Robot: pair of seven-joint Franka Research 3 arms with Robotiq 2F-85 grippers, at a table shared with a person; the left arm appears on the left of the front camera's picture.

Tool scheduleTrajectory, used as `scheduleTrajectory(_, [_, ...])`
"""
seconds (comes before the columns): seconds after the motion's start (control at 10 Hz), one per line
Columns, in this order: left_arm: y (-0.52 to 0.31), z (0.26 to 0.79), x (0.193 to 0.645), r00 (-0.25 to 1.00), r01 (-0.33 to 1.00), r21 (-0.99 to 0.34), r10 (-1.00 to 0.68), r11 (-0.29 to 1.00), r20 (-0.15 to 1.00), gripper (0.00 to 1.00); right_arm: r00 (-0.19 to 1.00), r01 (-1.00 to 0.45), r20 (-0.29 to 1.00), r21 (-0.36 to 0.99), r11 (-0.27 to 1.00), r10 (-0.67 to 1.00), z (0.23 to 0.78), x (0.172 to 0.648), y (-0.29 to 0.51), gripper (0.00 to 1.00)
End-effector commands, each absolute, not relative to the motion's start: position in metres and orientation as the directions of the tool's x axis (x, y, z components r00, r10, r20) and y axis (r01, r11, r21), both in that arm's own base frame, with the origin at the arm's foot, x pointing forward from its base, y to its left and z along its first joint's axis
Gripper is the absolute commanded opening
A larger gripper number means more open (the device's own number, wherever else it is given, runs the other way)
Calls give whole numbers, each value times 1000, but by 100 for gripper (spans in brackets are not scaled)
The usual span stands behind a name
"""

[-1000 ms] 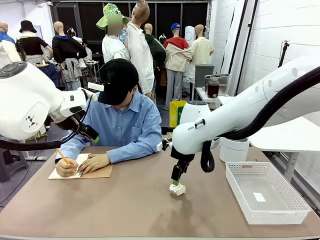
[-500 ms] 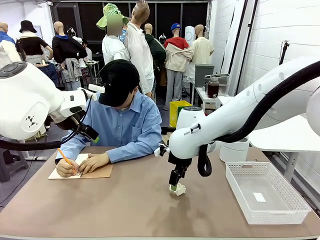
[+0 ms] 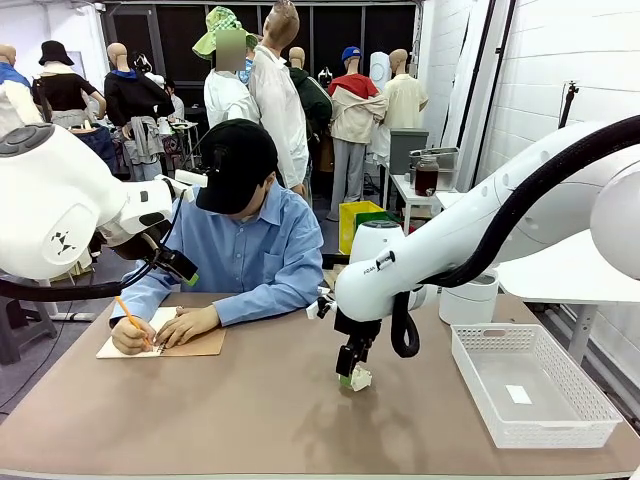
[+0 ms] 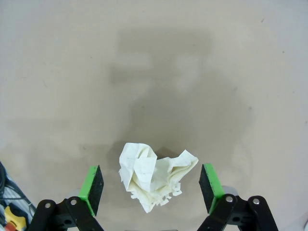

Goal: Sort the paper based on its condition.
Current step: If a person hands you a paper, place it in the Organizing basket , and if it's crumpled, put it in the Trash can.

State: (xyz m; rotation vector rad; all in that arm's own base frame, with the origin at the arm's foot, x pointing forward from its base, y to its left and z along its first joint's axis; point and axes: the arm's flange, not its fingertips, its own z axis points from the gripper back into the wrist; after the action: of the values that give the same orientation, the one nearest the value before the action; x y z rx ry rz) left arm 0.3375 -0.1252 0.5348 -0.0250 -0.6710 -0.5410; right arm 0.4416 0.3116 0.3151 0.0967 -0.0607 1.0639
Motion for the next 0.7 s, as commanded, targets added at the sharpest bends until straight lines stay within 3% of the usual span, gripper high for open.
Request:
scheduleTrajectory(0.0, [-125,534,337,654,485,147,-469,862,593,100,493,-870,62,27,493,868,311,448,315,100])
scheduleTrajectory(0.4, [-125,534,337,654,485,147,-469,862,593,100,505,-863,34,56,503,863,307,452,315,100])
scheduleTrajectory(0.5, [-125,534,337,654,485,147,-469,862,593,100,507,-861,35,54,505,861,308,453,315,86])
scheduleTrajectory(0.6, [-125,534,337,654,485,147,-469,862,593,100,509,-860,35,58,506,860,308,453,316,86])
